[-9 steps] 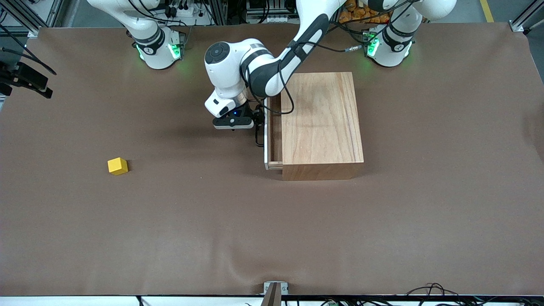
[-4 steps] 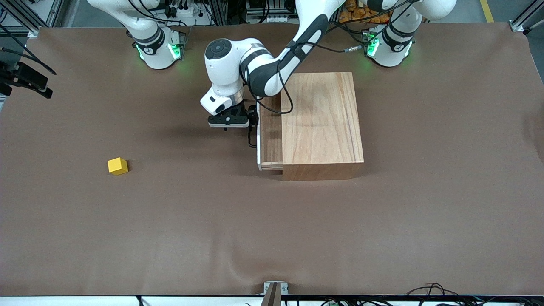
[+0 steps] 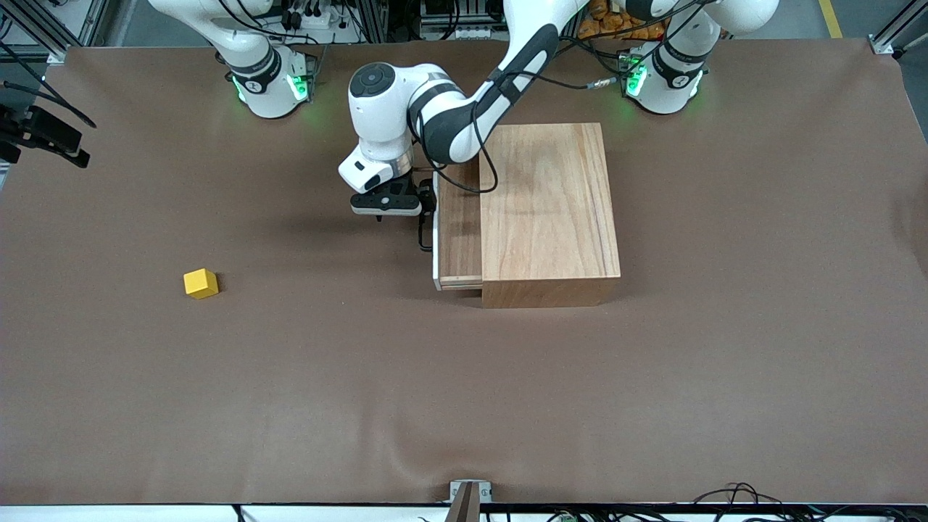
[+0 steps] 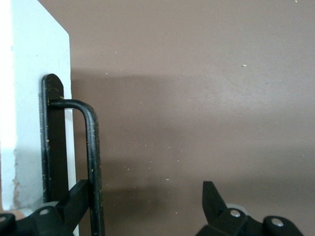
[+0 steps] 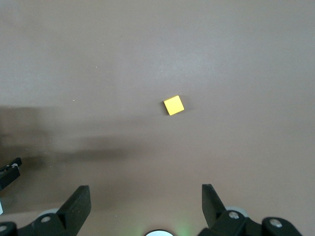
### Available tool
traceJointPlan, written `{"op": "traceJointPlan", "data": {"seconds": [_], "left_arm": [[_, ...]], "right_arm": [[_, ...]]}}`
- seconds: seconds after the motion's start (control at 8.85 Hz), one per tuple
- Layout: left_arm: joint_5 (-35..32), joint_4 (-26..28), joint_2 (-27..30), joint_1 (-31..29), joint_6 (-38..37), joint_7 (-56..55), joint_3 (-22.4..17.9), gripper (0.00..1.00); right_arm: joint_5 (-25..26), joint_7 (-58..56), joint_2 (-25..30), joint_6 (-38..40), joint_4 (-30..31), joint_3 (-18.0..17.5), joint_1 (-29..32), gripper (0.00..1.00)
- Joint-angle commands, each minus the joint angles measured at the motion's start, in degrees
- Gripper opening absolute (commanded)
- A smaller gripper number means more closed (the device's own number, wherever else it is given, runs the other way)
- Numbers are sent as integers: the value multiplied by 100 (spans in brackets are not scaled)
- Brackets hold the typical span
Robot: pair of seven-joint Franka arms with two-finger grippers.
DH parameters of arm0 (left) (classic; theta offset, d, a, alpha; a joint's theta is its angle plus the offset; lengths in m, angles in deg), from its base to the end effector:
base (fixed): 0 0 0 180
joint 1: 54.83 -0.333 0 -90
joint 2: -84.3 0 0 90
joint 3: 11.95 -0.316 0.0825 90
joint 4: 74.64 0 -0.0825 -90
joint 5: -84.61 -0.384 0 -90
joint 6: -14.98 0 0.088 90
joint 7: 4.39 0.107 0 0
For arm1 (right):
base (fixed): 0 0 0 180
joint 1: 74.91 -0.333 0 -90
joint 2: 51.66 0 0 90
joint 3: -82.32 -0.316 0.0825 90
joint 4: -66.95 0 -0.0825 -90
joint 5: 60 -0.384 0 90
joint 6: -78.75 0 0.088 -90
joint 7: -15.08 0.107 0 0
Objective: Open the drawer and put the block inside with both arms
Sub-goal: 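Pull the drawer handle outward with the left gripper, opening the drawer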
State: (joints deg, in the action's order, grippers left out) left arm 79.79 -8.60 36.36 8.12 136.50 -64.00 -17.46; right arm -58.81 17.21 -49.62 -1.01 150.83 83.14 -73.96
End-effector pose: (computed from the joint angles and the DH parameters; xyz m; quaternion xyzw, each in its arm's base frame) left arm 0.4012 -0.6639 0.3105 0.9950 -0.0188 0.0963 0.0199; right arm 0.5233 -0.0189 0.6778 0.9991 -0.0357 -0.0181 0.0101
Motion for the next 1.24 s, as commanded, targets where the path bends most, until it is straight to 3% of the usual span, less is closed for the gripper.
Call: {"op": "traceJointPlan", "data": {"seconds": [0.0,1.13], "left_arm": [[78,-179,-145,50,249,-95,33,100],[87,-188,-233,86,644,-183,86,100]], "right_arm": [[13,6,33,22,41,-56,125,100],[4,6,24,22,41,-64,134,100]]}}
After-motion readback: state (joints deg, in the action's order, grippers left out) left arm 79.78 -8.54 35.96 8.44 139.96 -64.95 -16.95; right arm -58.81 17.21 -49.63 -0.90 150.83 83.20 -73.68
